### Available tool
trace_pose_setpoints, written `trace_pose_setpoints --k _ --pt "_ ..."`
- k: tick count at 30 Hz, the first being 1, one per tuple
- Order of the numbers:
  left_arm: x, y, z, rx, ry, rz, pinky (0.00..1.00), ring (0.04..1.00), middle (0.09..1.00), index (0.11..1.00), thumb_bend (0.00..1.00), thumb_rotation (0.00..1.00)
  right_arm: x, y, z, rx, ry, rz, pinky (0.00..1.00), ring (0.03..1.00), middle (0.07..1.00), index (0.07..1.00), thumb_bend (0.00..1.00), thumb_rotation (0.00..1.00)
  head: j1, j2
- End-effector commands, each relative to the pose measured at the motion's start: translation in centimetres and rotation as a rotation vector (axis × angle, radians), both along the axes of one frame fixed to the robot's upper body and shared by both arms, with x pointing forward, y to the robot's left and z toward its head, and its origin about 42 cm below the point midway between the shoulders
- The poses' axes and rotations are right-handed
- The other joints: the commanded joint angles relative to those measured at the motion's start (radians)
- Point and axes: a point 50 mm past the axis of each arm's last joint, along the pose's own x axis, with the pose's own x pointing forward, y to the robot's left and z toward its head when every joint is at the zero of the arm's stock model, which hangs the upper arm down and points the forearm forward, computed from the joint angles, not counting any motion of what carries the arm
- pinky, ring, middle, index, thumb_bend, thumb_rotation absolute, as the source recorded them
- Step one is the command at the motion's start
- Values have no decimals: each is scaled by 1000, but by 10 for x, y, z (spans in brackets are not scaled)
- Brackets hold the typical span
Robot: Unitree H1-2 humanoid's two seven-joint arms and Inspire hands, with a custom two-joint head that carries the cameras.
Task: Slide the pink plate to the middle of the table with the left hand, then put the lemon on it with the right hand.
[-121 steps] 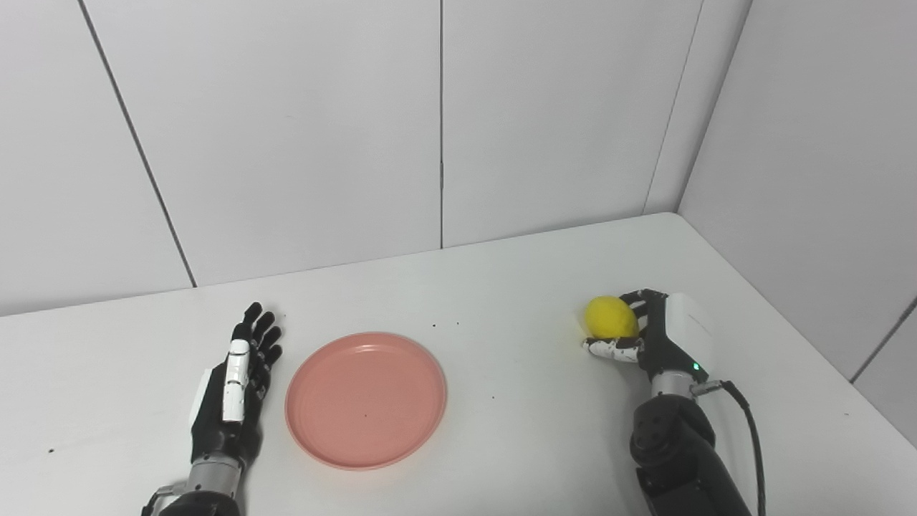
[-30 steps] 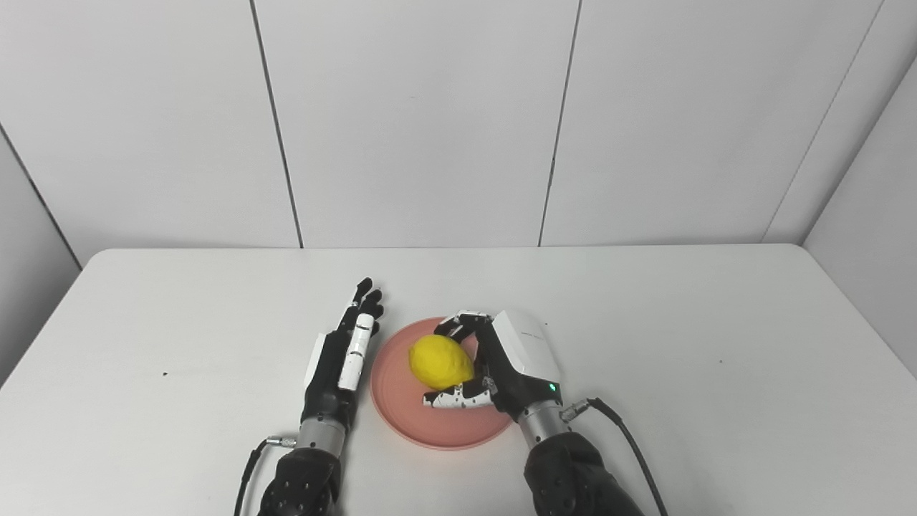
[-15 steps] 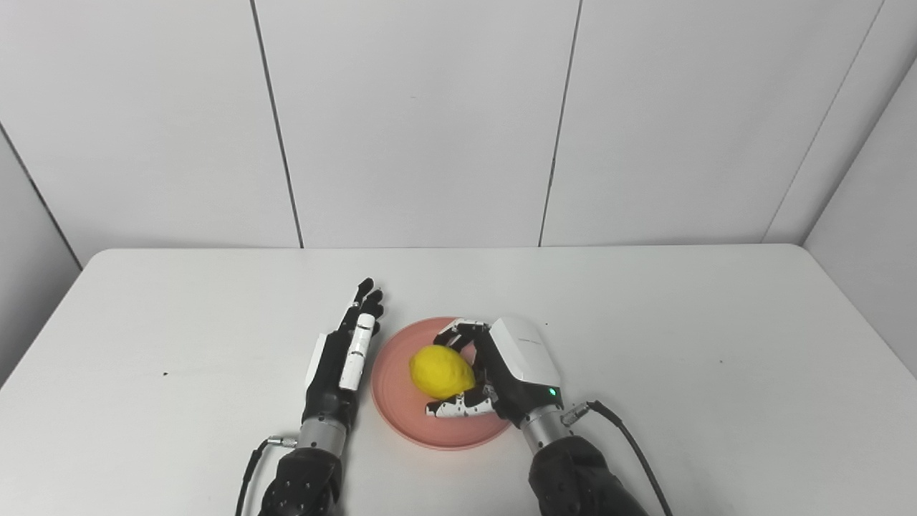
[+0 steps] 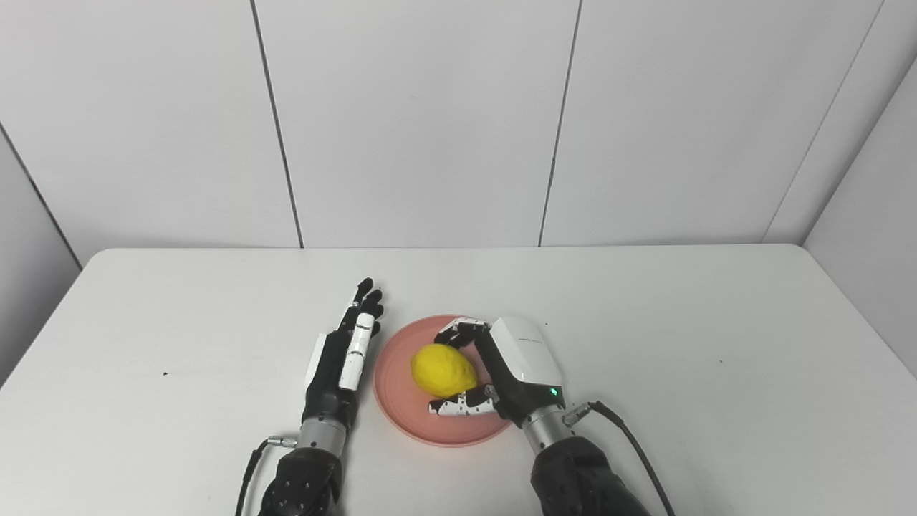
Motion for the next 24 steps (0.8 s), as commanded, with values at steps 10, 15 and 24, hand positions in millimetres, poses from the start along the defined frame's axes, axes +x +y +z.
trace_pose_setpoints --k 10,15,24 --pt "3 -10 3 -10 -11 -26 932 941 948 952 501 1000 -2 5 27 47 -87 46 864 860 842 784 618 371 -5 -2" --pt "3 -10 4 -17 -13 -28 931 941 952 955 490 1000 -4 4 27 74 -94 55 892 868 851 812 633 451 -4 1" --pt "4 -8 4 -10 -16 -26 947 948 957 962 499 1000 -6 -1 24 185 -109 95 915 887 887 868 651 686 -5 0"
